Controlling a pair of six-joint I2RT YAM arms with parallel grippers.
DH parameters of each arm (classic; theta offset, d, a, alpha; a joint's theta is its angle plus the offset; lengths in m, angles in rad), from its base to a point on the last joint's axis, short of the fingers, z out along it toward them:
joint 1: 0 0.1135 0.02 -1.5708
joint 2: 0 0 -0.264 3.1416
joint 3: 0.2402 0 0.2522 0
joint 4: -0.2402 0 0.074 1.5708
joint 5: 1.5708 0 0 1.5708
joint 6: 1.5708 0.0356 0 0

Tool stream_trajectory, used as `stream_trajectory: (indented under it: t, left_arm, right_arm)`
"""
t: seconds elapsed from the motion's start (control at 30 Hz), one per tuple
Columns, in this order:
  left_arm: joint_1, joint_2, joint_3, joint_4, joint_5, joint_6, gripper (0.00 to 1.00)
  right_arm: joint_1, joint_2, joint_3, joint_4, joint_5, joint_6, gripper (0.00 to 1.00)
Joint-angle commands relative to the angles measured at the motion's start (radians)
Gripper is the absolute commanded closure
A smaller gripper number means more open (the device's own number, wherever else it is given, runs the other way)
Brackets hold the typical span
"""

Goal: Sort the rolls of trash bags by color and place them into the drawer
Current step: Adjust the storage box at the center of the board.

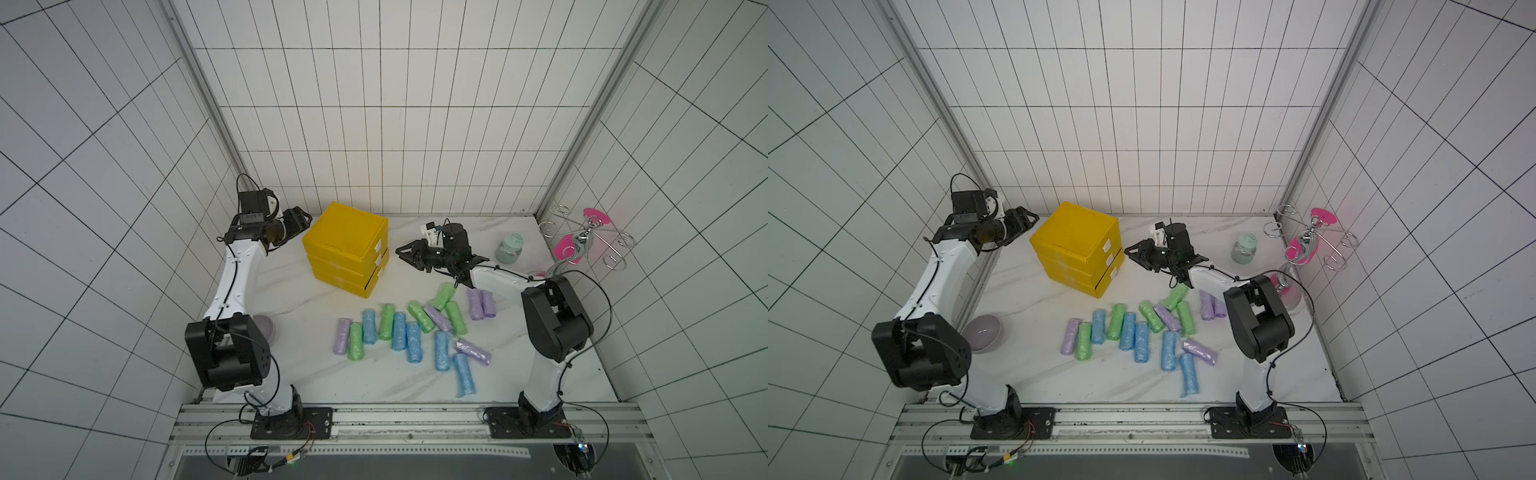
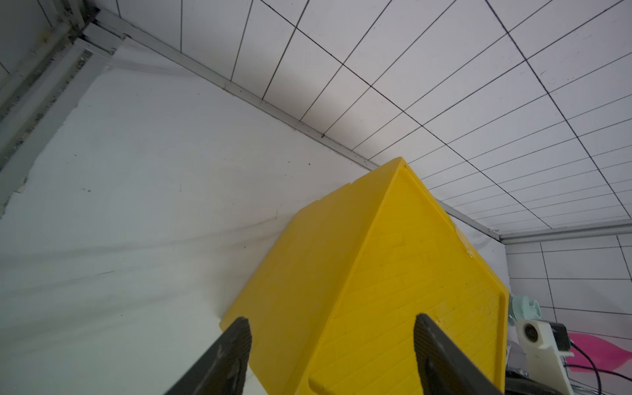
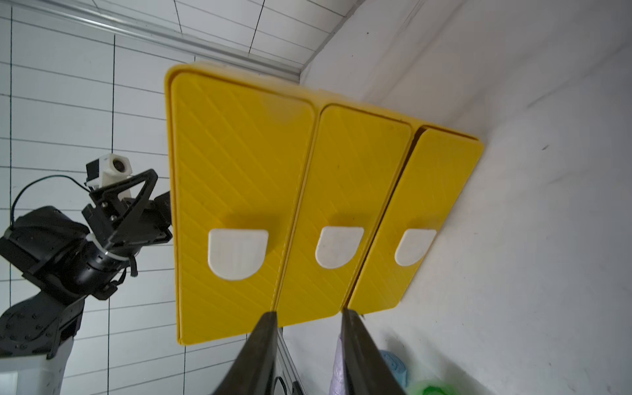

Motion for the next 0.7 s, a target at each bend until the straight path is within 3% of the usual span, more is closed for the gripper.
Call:
stream_trajectory:
  t: [0.0,0.2,0.43,0.53,0.67]
  left_arm:
    - [-0.002,0.021,-0.025,0.006,0.101,-0.004,0.25]
    - [-0.008,0.005,-0.085,0.005,0.154,0.006,0.26]
    - [-0.079,-0.075,-0.157,0.019,0.193,-0.012,0.26]
    - [-0.115,-0.13,-0.198,0.033,0.178,-0.028,0.26]
    - [-0.125,-0.179,-0.215,-0.006,0.063,-0.017,0.26]
  right_arm:
    - [0.004,0.069,0.126,-0.092,0.054,0.006,0.66]
    - [0.003,0.152,0.235,-0.17,0.068,-0.017,0.66]
    - [-0.017,0.11,0.176,-0.191,0.09,-0.044,0.63]
    - [-0.037,0.07,0.109,-0.143,0.078,-0.025,0.59]
    - [-0.042,0.01,0.074,-0.177,0.084,-0.066,0.51]
